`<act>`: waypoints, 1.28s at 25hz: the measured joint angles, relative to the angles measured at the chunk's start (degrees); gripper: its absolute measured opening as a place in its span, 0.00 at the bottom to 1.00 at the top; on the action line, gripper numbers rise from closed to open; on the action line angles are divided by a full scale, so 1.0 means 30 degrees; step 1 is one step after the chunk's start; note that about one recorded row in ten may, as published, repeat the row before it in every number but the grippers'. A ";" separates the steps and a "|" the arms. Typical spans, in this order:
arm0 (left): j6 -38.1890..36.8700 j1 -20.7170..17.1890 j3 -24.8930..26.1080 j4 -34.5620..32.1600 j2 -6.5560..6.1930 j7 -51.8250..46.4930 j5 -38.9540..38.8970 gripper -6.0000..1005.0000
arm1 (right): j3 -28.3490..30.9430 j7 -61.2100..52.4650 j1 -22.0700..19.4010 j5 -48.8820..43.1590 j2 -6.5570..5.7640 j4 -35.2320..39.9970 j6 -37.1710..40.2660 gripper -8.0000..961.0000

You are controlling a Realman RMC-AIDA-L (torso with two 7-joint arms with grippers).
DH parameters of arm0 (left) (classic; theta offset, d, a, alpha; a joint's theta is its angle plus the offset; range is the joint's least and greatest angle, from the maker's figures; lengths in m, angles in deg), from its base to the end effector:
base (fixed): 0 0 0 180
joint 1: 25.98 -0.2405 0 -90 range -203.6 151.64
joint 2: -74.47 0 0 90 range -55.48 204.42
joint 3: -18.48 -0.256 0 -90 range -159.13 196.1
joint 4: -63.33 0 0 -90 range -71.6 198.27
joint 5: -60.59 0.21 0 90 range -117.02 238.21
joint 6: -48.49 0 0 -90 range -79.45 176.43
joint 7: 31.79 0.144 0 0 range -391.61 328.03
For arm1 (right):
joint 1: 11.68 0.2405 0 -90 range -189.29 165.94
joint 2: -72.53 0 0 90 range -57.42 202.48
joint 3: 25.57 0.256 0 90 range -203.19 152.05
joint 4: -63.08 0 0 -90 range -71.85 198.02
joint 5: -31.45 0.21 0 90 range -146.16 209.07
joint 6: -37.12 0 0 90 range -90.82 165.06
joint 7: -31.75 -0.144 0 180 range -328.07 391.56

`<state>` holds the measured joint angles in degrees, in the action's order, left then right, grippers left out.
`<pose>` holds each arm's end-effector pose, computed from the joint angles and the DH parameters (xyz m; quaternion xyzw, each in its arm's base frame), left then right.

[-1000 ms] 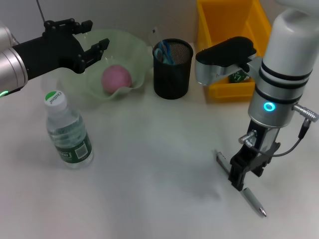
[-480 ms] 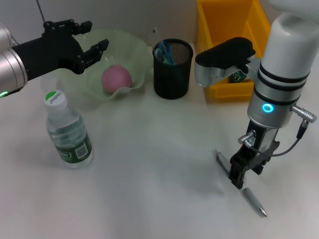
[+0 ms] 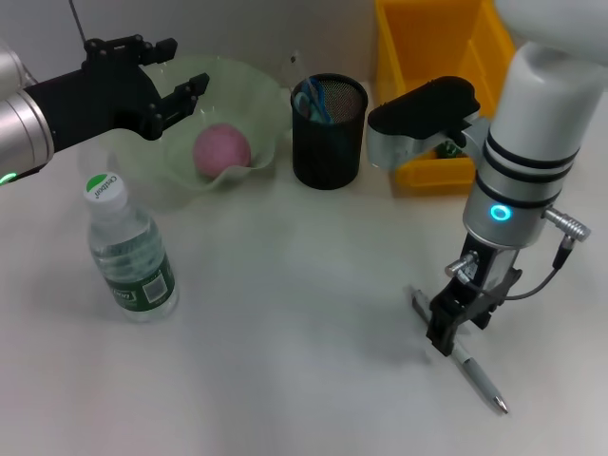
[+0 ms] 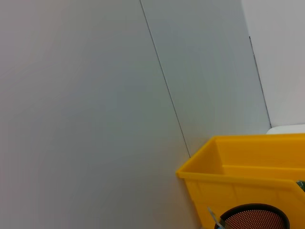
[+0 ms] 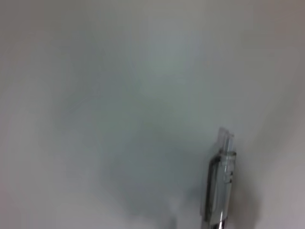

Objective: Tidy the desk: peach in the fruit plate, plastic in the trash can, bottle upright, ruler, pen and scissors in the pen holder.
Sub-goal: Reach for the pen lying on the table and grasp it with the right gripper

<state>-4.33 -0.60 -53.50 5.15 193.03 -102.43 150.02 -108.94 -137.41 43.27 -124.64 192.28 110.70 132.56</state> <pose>-0.1950 0.3981 0.0166 -0.9145 -0.0269 -0.1894 0.3566 0.1757 0.3602 -0.0447 -0.7977 0.4721 -0.3521 0.1297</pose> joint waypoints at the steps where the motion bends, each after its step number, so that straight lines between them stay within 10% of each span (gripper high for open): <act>1: 0.0004 -0.0001 0.0001 0.0001 0.0000 0.0004 0.0000 0.50 | -0.0211 0.0009 0.0019 0.0347 0.0012 -0.0068 -0.0246 0.63; 32: -0.0001 -0.0042 0.0000 -0.0029 0.0001 0.0287 -0.0015 0.50 | -0.1151 -0.0023 0.0112 0.0883 0.0012 -0.0320 -0.0816 0.62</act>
<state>-4.33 -0.72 -53.50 5.06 193.03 -101.57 149.97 -112.40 -137.48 43.61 -122.00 192.32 109.74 130.11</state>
